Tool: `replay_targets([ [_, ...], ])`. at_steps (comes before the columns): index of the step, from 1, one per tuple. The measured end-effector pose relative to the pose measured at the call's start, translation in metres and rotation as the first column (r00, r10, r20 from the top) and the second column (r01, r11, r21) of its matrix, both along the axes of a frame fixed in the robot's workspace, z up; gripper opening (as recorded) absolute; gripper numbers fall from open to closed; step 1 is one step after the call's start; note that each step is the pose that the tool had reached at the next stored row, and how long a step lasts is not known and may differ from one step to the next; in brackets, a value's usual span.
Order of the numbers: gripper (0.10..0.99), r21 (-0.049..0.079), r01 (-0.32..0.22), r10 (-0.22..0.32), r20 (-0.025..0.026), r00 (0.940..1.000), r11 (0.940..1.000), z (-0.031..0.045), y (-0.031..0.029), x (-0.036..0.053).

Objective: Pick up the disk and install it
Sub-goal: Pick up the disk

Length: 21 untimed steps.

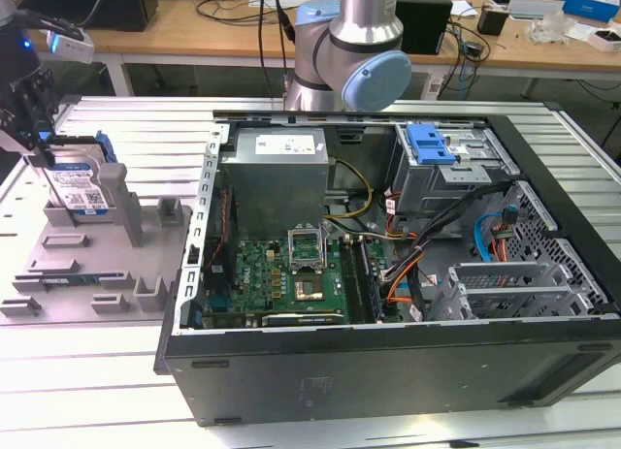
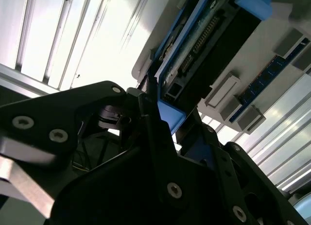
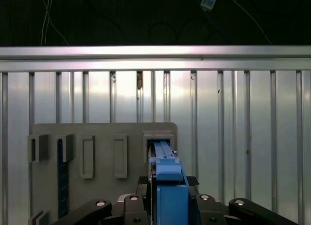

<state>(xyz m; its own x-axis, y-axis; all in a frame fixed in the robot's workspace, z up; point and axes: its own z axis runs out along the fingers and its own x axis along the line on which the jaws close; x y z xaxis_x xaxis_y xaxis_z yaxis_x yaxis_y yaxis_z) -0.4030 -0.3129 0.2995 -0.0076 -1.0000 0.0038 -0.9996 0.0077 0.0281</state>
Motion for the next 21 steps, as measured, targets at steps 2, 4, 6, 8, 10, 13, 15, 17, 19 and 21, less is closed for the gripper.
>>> replay_targets([
  [2, 0.392, 0.0, 0.0, 0.0, 0.0001, 1.0, 1.0, -0.0004, 0.0, 0.0],
  [4, 0.392, 0.0, 0.0, 0.0, 0.0002, 1.0, 1.0, -0.0006, -0.0002, -0.0001],
  [6, 0.392, 0.0, 0.0, 0.0, 0.0002, 1.0, 1.0, -0.0009, -0.001, -0.0001],
  [8, 0.392, 0.0, 0.0, 0.0, 0.0002, 1.0, 1.0, -0.0011, -0.0017, -0.0001],
  [10, 0.392, 0.0, 0.0, 0.0, 0.0002, 1.0, 1.0, -0.0012, -0.0022, -0.0001],
  [13, 0.38, 0.0, 0.0, 0.0, 0.0, 1.0, 1.0, -0.0015, -0.0031, -0.0002],
  [15, 0.365, 0.0, 0.0, 0.0, 0.0, 1.0, 1.0, -0.0017, -0.0039, -0.0001],
  [17, 0.365, 0.0, 0.0, 0.0, 0.0, 1.0, 1.0, -0.0018, -0.004, -0.0001],
  [19, 0.365, 0.0, 0.0, 0.0, 0.0001, 1.0, 1.0, -0.0018, -0.0041, -0.0001],
  [21, 0.365, 0.0, 0.0, 0.0, 0.0, 1.0, 1.0, -0.0018, -0.0041, -0.0001],
])
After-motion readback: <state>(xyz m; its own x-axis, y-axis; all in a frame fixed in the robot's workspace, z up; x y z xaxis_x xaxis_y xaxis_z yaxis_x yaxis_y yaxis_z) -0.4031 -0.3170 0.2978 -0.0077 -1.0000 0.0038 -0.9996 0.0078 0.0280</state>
